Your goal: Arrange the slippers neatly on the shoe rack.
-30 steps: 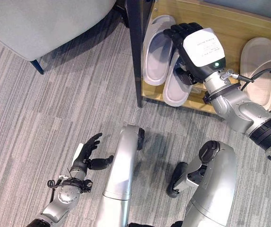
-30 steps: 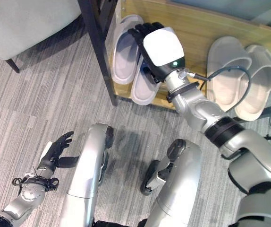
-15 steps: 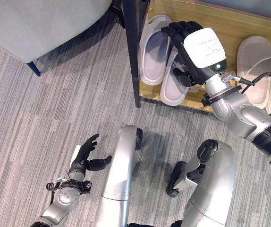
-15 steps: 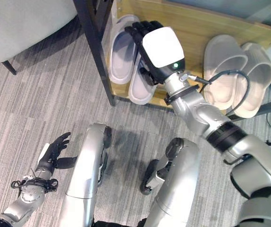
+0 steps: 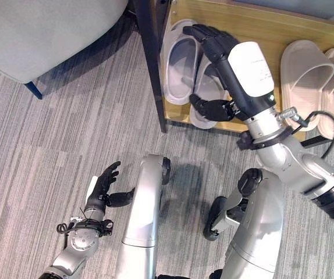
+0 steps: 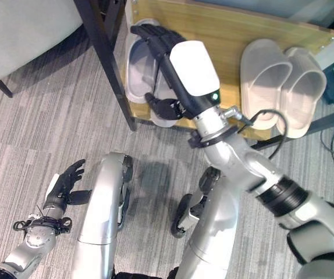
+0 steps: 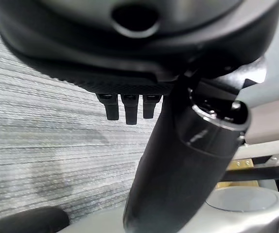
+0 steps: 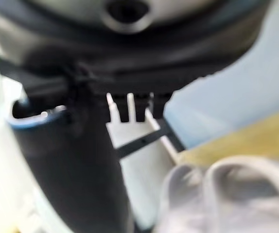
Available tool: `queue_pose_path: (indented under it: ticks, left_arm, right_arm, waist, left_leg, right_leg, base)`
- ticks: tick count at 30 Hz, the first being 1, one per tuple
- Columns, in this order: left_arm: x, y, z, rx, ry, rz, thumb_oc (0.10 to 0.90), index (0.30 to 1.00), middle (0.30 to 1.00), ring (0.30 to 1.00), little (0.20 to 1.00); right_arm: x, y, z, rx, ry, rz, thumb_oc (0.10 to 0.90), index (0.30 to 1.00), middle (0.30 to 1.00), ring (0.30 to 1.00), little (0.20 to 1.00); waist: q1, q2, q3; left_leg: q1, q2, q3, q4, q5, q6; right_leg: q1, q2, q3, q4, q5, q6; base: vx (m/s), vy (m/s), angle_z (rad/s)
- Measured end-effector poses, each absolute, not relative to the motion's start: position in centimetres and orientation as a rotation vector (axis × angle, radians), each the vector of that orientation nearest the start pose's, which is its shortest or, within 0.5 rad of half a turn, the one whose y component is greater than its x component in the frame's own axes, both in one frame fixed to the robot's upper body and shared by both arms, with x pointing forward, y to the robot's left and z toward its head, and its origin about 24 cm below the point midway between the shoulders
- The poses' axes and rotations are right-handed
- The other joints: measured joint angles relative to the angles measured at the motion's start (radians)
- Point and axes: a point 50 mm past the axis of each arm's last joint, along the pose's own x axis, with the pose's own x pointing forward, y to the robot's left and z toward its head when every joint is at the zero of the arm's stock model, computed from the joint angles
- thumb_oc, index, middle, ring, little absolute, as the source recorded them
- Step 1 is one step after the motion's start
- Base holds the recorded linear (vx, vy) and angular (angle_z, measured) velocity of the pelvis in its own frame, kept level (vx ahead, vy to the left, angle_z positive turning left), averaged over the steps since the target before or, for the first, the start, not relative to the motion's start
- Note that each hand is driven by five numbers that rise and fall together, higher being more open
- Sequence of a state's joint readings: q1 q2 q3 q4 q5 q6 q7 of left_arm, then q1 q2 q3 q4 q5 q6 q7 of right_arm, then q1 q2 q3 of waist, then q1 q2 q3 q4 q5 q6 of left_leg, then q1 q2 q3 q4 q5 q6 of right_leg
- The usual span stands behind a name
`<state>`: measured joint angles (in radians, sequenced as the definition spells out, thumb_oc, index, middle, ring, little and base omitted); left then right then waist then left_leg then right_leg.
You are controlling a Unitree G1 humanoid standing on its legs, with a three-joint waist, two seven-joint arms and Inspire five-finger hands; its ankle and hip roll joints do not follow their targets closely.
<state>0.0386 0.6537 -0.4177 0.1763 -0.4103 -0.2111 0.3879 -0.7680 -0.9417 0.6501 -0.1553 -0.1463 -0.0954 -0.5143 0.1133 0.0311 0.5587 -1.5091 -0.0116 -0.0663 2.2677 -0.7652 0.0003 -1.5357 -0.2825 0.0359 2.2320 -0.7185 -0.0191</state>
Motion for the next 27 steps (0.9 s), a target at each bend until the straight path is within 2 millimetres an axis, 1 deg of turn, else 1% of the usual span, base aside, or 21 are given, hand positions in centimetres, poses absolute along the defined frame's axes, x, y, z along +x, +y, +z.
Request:
queue_pose_path:
  ticks: [1,3,5,7,11,14,18,24,27]
  left_arm:
    - [22.5,22.6,0.9,0.270,0.142,0.092,0.800,0.900,0.900,0.900,0.900]
    - [22.5,22.5,0.8,0.268,0.142,0.092,0.800,0.900,0.900,0.900,0.900]
    - [22.5,22.6,0.8,0.267,0.143,0.094,0.800,0.900,0.900,0.900,0.900]
    - [22.4,22.6,0.8,0.266,0.144,0.097,0.800,0.900,0.900,0.900,0.900]
    - [22.4,22.7,0.8,0.266,0.146,0.101,0.800,0.900,0.900,0.900,0.900]
    - [22.4,22.8,0.8,0.266,0.147,0.102,0.800,0.900,0.900,0.900,0.900]
    - [22.4,22.7,0.7,0.262,0.150,0.098,0.800,0.900,0.900,0.900,0.900]
    - [22.6,22.5,0.8,0.265,0.157,0.076,0.800,0.900,0.900,0.900,0.900]
    - [22.7,22.5,0.8,0.265,0.156,0.074,0.800,0.900,0.900,0.900,0.900]
  right_arm:
    - [29.0,-13.0,24.1,-0.903,-0.969,0.142,0.800,0.900,0.900,0.900,0.900]
    - [29.0,-12.8,23.7,-0.850,-0.928,0.195,0.800,0.900,0.900,0.900,0.900]
    - [29.1,-12.7,23.1,-0.781,-0.867,0.231,0.800,0.900,0.900,0.900,0.900]
    - [29.1,-12.5,21.7,-0.667,-0.763,0.300,0.800,0.900,0.900,0.900,0.900]
    - [28.9,-12.1,19.4,-0.552,-0.603,0.423,0.800,0.900,0.900,0.900,0.900]
    - [28.8,-11.7,18.5,-0.506,-0.528,0.511,0.800,0.900,0.900,0.900,0.900]
    - [28.7,-11.6,18.0,-0.478,-0.474,0.583,0.800,0.900,0.900,0.900,0.900]
    - [28.5,-12.4,16.2,-0.494,-0.329,0.701,0.800,0.900,0.900,0.900,0.900]
    - [28.8,-12.7,15.5,-0.500,-0.275,0.726,0.800,0.900,0.900,0.900,0.900]
  waist:
    - [-0.001,0.000,0.000]
    - [-0.005,0.000,0.000]
    - [-0.003,-0.001,0.000]
    - [-0.001,-0.001,0.000]
    - [-0.001,-0.001,0.000]
    - [-0.002,-0.001,0.000]
    - [0.000,0.000,0.000]
    - [0.011,0.000,0.000]
    - [0.012,0.000,0.000]
  left_leg:
    - [0.000,0.005,-0.001,0.002,0.000,0.000]
    - [0.000,0.012,-0.001,0.008,0.000,0.000]
    - [0.000,0.017,-0.004,0.013,0.000,0.000]
    - [-0.001,0.026,-0.004,0.019,-0.001,0.000]
    - [-0.003,0.032,-0.010,0.026,-0.003,-0.005]
    - [-0.004,0.032,-0.011,0.030,-0.003,-0.005]
    - [-0.005,0.034,-0.011,0.032,-0.003,-0.005]
    - [-0.004,0.035,-0.012,0.034,-0.003,-0.006]
    - [-0.004,0.036,-0.011,0.034,-0.003,-0.006]
  right_leg:
    - [-0.001,0.001,0.000,0.000,0.002,-0.003]
    - [-0.004,0.005,-0.002,0.000,0.010,-0.009]
    - [-0.006,0.016,-0.002,0.000,0.014,-0.004]
    - [-0.011,0.022,-0.001,0.000,0.023,0.000]
    - [-0.015,0.034,-0.003,-0.001,0.032,0.004]
    - [-0.015,0.035,-0.004,0.000,0.035,0.006]
    - [-0.015,0.035,-0.004,-0.001,0.036,0.009]
    - [-0.013,0.035,-0.004,-0.001,0.039,0.009]
    - [-0.013,0.035,-0.004,-0.001,0.039,0.009]
  base:
    - [-0.04,0.053,-0.11]
    - [-0.03,0.044,-0.12]
    - [-0.03,0.049,-0.12]
    - [-0.03,0.036,-0.13]
    - [-0.03,0.028,-0.09]
    - [-0.01,0.010,-0.01]
    - [-0.01,0.008,0.00]
    - [0.00,0.000,0.00]
    - [0.00,0.000,0.00]
